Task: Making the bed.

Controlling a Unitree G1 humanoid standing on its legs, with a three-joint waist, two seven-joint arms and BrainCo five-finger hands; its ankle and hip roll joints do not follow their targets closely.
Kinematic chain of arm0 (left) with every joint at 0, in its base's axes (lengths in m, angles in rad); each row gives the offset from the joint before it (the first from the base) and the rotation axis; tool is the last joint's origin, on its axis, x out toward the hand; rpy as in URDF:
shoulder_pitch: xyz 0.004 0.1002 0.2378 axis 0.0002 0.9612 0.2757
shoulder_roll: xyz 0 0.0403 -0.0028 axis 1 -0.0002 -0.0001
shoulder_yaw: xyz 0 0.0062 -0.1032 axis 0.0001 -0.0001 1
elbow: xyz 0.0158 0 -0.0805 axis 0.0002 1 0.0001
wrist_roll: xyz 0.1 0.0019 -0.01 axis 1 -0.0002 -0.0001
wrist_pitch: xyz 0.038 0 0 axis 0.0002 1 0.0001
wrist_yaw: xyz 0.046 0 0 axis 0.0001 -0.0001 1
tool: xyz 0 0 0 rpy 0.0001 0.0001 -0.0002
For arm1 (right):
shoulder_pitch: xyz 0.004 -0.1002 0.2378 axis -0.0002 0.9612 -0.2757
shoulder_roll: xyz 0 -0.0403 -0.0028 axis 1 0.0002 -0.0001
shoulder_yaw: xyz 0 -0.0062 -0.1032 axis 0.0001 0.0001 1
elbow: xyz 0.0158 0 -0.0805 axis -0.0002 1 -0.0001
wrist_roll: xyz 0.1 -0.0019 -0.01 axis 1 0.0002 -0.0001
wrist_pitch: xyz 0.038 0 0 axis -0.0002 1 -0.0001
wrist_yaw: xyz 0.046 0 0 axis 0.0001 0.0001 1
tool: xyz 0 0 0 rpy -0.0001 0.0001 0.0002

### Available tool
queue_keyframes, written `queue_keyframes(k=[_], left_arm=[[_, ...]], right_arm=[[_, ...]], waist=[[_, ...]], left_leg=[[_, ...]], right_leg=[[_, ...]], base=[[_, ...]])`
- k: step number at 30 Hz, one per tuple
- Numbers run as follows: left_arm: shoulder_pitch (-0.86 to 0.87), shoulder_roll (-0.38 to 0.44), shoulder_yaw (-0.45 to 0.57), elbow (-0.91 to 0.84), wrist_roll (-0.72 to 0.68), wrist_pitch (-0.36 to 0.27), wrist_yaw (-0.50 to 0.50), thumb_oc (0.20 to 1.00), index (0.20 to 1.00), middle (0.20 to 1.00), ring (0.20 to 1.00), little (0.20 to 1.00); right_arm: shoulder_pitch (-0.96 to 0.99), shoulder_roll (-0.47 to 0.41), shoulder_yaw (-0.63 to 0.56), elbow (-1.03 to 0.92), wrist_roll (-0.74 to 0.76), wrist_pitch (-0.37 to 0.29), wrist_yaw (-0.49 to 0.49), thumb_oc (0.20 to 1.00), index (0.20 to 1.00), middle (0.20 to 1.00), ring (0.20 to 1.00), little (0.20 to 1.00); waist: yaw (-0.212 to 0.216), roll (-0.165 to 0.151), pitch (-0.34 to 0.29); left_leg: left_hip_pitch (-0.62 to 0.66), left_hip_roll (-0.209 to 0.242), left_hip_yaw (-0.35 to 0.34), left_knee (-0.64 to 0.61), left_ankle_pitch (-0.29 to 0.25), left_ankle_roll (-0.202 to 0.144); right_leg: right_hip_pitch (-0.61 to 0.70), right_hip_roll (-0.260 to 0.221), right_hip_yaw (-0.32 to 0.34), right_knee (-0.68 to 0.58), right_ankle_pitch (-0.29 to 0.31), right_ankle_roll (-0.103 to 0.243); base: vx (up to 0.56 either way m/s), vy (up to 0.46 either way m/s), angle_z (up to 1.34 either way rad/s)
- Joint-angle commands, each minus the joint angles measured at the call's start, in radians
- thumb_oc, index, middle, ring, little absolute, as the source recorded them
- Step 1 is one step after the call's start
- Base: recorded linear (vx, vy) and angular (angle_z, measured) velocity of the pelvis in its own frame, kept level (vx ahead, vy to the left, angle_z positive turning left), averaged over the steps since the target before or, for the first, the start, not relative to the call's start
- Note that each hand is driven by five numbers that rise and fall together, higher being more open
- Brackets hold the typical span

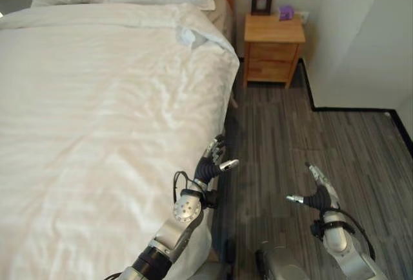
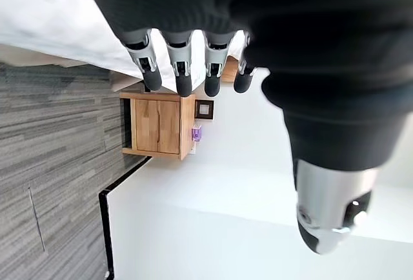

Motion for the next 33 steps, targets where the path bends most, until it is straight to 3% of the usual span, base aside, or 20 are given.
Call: queue_keyframes(k=[1, 3, 4, 5, 6, 8, 9, 10, 11, 13, 14, 15, 16, 18, 20, 21, 24, 26, 31, 33], left_arm=[[-0.013, -0.039, 0.008, -0.038, 0.008, -0.053, -0.005, 1.0, 1.0, 1.0, 1.0, 1.0], [-0.004, -0.04, 0.021, -0.037, 0.016, -0.063, -0.005, 1.0, 1.0, 1.0, 1.0, 1.0], [0.004, -0.043, 0.029, -0.038, 0.01, -0.072, -0.017, 1.0, 1.0, 1.0, 1.0, 1.0], [0.005, -0.043, 0.029, -0.038, 0.009, -0.072, -0.017, 1.0, 1.0, 1.0, 1.0, 1.0], [0.01, -0.057, 0.021, -0.034, 0.009, -0.076, -0.02, 1.0, 1.0, 1.0, 1.0, 1.0], [0.013, -0.068, 0.023, -0.033, 0.001, -0.079, -0.02, 1.0, 1.0, 1.0, 1.0, 1.0], [0.016, -0.073, 0.028, -0.035, -0.008, -0.081, -0.025, 1.0, 1.0, 1.0, 1.0, 1.0], [0.019, -0.075, 0.027, -0.034, -0.022, -0.076, -0.025, 1.0, 1.0, 1.0, 1.0, 1.0], [0.011, -0.077, 0.031, -0.039, -0.055, -0.069, -0.007, 1.0, 1.0, 1.0, 1.0, 1.0], [0.007, -0.073, 0.038, -0.048, -0.051, -0.068, 0.009, 1.0, 1.0, 1.0, 1.0, 1.0], [0.007, -0.073, 0.045, -0.045, -0.053, -0.072, 0.03, 1.0, 1.0, 1.0, 1.0, 1.0], [0.011, -0.075, 0.054, -0.04, -0.056, -0.073, 0.041, 1.0, 1.0, 1.0, 1.0, 1.0], [0.011, -0.076, 0.054, -0.04, -0.056, -0.073, 0.042, 1.0, 1.0, 1.0, 1.0, 1.0], [0.027, -0.084, 0.071, -0.027, -0.053, -0.08, 0.057, 1.0, 1.0, 1.0, 1.0, 1.0], [0.046, -0.088, 0.081, -0.025, -0.05, -0.083, 0.054, 1.0, 1.0, 1.0, 1.0, 1.0], [0.059, -0.091, 0.084, -0.017, -0.044, -0.081, 0.056, 1.0, 1.0, 1.0, 1.0, 1.0], [0.064, -0.098, 0.077, -0.014, -0.049, -0.072, 0.059, 1.0, 1.0, 1.0, 1.0, 1.0], [0.077, -0.1, 0.078, -0.012, -0.056, -0.069, 0.052, 1.0, 1.0, 1.0, 1.0, 1.0], [0.106, -0.082, 0.079, -0.019, -0.067, -0.06, 0.043, 1.0, 1.0, 1.0, 1.0, 1.0], [0.11, -0.065, 0.087, -0.029, -0.068, -0.05, 0.034, 1.0, 1.0, 1.0, 1.0, 1.0]], right_arm=[[-0.018, -0.034, -0.035, -0.022, 0.007, -0.014, -0.035, 1.0, 1.0, 1.0, 1.0, 1.0], [-0.031, -0.02, -0.03, -0.015, -0.006, -0.009, -0.039, 1.0, 1.0, 1.0, 1.0, 1.0], [-0.022, -0.016, -0.024, -0.019, -0.031, -0.006, -0.042, 1.0, 1.0, 1.0, 1.0, 1.0], [-0.021, -0.016, -0.023, -0.02, -0.032, -0.006, -0.042, 1.0, 1.0, 1.0, 1.0, 1.0], [-0.008, -0.017, -0.015, -0.023, -0.047, -0.012, -0.044, 1.0, 1.0, 1.0, 1.0, 1.0], [-0.002, -0.021, -0.017, -0.02, -0.047, -0.018, -0.046, 1.0, 1.0, 1.0, 1.0, 1.0], [-0.007, -0.028, -0.014, -0.018, -0.047, -0.023, -0.046, 1.0, 1.0, 1.0, 1.0, 1.0], [-0.018, -0.034, -0.012, -0.014, -0.039, -0.026, -0.045, 1.0, 1.0, 1.0, 1.0, 1.0], [-0.042, -0.049, -0.013, -0.027, -0.012, -0.029, -0.052, 1.0, 1.0, 1.0, 1.0, 1.0], [-0.066, -0.055, -0.012, -0.031, 0.008, -0.023, -0.064, 1.0, 1.0, 1.0, 1.0, 1.0], [-0.076, -0.06, -0.003, -0.028, 0.016, -0.015, -0.066, 1.0, 1.0, 1.0, 1.0, 1.0], [-0.087, -0.057, 0.001, -0.028, 0.025, -0.007, -0.062, 1.0, 1.0, 1.0, 1.0, 1.0], [-0.086, -0.057, 0.001, -0.028, 0.025, -0.006, -0.062, 1.0, 1.0, 1.0, 1.0, 1.0], [-0.087, -0.054, 0.008, -0.02, 0.034, -0.01, -0.062, 1.0, 1.0, 1.0, 1.0, 1.0], [-0.079, -0.057, 0.01, -0.017, 0.035, -0.007, -0.052, 1.0, 1.0, 1.0, 1.0, 1.0], [-0.068, -0.056, 0.001, -0.01, 0.034, -0.001, -0.055, 1.0, 1.0, 1.0, 1.0, 1.0], [-0.046, -0.042, -0.021, -0.012, 0.045, 0.01, -0.077, 1.0, 1.0, 1.0, 1.0, 1.0], [-0.028, -0.031, -0.026, -0.008, 0.046, 0.018, -0.062, 1.0, 1.0, 1.0, 1.0, 1.0], [-0.019, -0.012, -0.014, 0.003, 0.02, 0.035, -0.033, 1.0, 1.0, 1.0, 1.0, 1.0], [-0.03, -0.012, -0.01, 0.0, -0.003, 0.033, -0.024, 1.0, 1.0, 1.0, 1.0, 1.0]], waist=[[-0.035, 0.014, -0.027], [-0.028, 0.011, -0.031], [-0.033, 0.012, -0.043], [-0.033, 0.015, -0.042], [-0.041, 0.022, -0.069], [-0.045, 0.035, -0.081], [-0.045, 0.056, -0.084], [-0.047, 0.053, -0.077], [-0.019, 0.025, -0.015], [0.012, -0.019, 0.011], [0.039, -0.014, 0.019], [0.063, -0.012, 0.019], [0.072, -0.012, 0.021], [0.092, 0.008, 0.009], [0.105, 0.026, -0.009], [0.107, 0.044, -0.019], [0.088, 0.056, -0.02], [0.076, 0.058, -0.044], [0.091, 0.016, -0.078], [0.113, -0.012, -0.089]], left_leg=[[0.124, 0.052, 0.05, -0.022, -0.133, -0.124], [0.171, 0.061, 0.087, -0.022, -0.171, -0.139], [0.236, 0.075, 0.1, -0.022, -0.224, -0.145], [0.24, 0.077, 0.1, -0.022, -0.226, -0.145], [0.281, 0.1, 0.098, -0.012, -0.229, -0.15], [0.285, 0.123, 0.103, 0.045, -0.208, -0.169], [0.255, 0.141, 0.124, 0.186, -0.17, -0.197], [0.174, 0.148, 0.13, 0.346, -0.102, -0.214], [-0.006, 0.136, 0.111, 0.756, 0.061, -0.248], [-0.132, 0.096, 0.126, 0.918, 0.042, -0.222], [-0.176, 0.111, 0.136, 0.898, -0.008, -0.208], [-0.232, 0.113, 0.163, 0.788, -0.007, -0.203], [-0.221, 0.116, 0.172, 0.784, -0.012, -0.203], [-0.204, 0.12, 0.216, 0.502, -0.042, -0.178], [-0.195, 0.111, 0.272, 0.262, -0.021, -0.165], [-0.205, 0.119, 0.368, 0.146, 0.049, -0.173], [-0.212, 0.171, 0.595, 0.086, 0.084, -0.17], [-0.169, 0.156, 0.622, 0.03, 0.065, -0.147], [-0.144, 0.106, 0.589, 0.008, 0.069, -0.105], [-0.114, 0.086, 0.592, 0.002, 0.033, -0.079]], right_leg=[[0.078, -0.04, -0.168, -0.286, 0.18, 0.024], [0.046, -0.09, -0.319, -0.366, 0.217, 0.04], [0.044, -0.108, -0.363, -0.384, 0.235, 0.036], [0.048, -0.105, -0.364, -0.384, 0.234, 0.036], [0.083, -0.083, -0.346, -0.409, 0.235, 0.0], [0.114, -0.065, -0.328, -0.415, 0.227, -0.007], [0.157, -0.049, -0.328, -0.425, 0.219, -0.014], [0.187, -0.046, -0.314, -0.44, 0.215, -0.03], [0.267, -0.063, -0.279, -0.447, 0.209, -0.071], [0.33, -0.092, -0.229, -0.467, 0.195, -0.086], [0.352, -0.084, -0.204, -0.47, 0.177, -0.085], [0.377, -0.099, -0.171, -0.47, 0.155, -0.076], [0.381, -0.099, -0.162, -0.47, 0.153, -0.075], [0.406, -0.094, -0.125, -0.47, 0.122, -0.05], [0.442, -0.085, -0.103, -0.47, 0.081, -0.042], [0.481, -0.069, -0.108, -0.47, 0.046, -0.043], [0.535, -0.076, -0.154, -0.47, 0.005, -0.031], [0.558, -0.09, -0.167, -0.47, -0.002, -0.008], [0.582, -0.148, -0.189, -0.43, 0.032, 0.031], [0.54, -0.176, -0.211, -0.282, 0.082, 0.082]], base=[[0.33, -0.093, 0.06], [0.56, -0.172, -0.19], [0.52, -0.162, -0.68], [0.69, -0.223, -0.75], [0.33, -0.109, -0.44], [0.43, -0.137, -0.13], [0.44, -0.167, -0.01], [0.45, -0.262, -0.18], [0.48, -0.276, -0.46], [0.43, -0.168, -0.84], [0.4, 0.049, -1.2], [0.35, 0.093, -1.29], [0.34, 0.125, -1.26], [0.39, 0.159, -1.03], [0.46, 0.171, -0.6], [0.48, 0.157, -0.27], [0.37, 0.154, -0.15], [0.46, 0.184, 0.08], [0.33, 0.134, 0.29], [0.23, 0.111, 0.53]])
